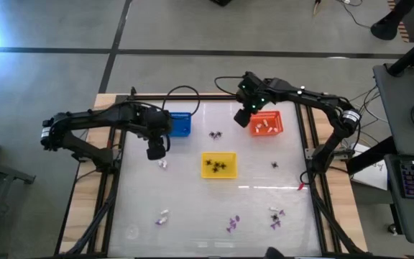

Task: Sort Halloween decoration
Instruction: Put the black spider toy into the yellow bin

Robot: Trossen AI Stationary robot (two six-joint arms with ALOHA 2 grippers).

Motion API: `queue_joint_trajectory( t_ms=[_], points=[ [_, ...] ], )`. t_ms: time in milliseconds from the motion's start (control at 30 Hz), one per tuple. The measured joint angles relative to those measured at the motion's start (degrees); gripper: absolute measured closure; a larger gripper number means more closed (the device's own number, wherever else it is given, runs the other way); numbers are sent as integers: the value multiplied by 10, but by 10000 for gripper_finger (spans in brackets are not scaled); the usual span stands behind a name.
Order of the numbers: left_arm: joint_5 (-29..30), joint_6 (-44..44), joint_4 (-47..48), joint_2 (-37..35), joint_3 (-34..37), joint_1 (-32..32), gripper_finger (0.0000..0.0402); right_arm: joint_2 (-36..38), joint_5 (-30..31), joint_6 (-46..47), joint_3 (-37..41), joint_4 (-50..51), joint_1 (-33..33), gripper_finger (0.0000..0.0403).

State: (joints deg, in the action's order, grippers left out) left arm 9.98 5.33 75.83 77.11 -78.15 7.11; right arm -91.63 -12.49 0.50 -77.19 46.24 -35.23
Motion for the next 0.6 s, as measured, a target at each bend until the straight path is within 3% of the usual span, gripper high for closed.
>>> queue_joint_trajectory(
  t_ms=[167, 600],
  points=[
    [0, 16, 3, -6, 0, 0, 290, -15, 0, 19, 1, -63, 10, 243],
    [0, 44, 18, -11, 0, 0, 290, -112, -27, 20, -4, -105, 58, 243]
  ],
)
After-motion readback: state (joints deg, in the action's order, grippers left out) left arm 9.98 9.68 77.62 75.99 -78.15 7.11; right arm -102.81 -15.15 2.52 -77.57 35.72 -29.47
